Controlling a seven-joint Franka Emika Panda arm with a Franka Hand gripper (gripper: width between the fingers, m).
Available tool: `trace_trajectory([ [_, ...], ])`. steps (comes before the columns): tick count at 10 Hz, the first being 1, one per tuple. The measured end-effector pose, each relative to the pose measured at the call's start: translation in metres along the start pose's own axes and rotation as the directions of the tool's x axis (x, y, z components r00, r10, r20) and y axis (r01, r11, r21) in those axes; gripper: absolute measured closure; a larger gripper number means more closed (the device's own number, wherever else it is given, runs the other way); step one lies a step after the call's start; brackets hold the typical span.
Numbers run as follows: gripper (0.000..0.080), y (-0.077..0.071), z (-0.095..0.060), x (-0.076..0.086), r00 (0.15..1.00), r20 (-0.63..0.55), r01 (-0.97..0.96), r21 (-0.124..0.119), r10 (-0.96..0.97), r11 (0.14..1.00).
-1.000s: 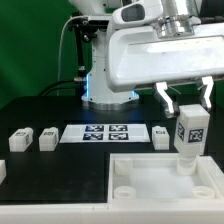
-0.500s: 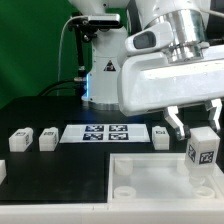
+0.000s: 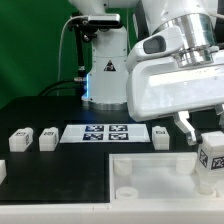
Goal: Assemble one leg
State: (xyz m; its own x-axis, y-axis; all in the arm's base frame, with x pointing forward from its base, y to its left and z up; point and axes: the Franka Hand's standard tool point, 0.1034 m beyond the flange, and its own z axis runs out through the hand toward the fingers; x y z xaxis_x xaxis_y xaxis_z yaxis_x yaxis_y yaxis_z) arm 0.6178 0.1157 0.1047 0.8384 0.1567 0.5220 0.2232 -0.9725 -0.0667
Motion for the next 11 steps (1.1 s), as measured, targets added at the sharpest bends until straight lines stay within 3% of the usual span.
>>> trace_trajectory([
  [9, 0.0499, 0.0066, 0.0089, -0.0062, 1.0, -0.008, -0.011, -0.006, 0.011, 1.0],
  [10, 0.0285, 0.0067, 0.009, -0.0063, 1.0, -0.008, -0.011, -0.006, 0.011, 1.0],
  [11, 0.0285, 0.0067, 0.009, -0.0064, 1.0, -0.008, -0.011, -0.006, 0.011, 1.0],
])
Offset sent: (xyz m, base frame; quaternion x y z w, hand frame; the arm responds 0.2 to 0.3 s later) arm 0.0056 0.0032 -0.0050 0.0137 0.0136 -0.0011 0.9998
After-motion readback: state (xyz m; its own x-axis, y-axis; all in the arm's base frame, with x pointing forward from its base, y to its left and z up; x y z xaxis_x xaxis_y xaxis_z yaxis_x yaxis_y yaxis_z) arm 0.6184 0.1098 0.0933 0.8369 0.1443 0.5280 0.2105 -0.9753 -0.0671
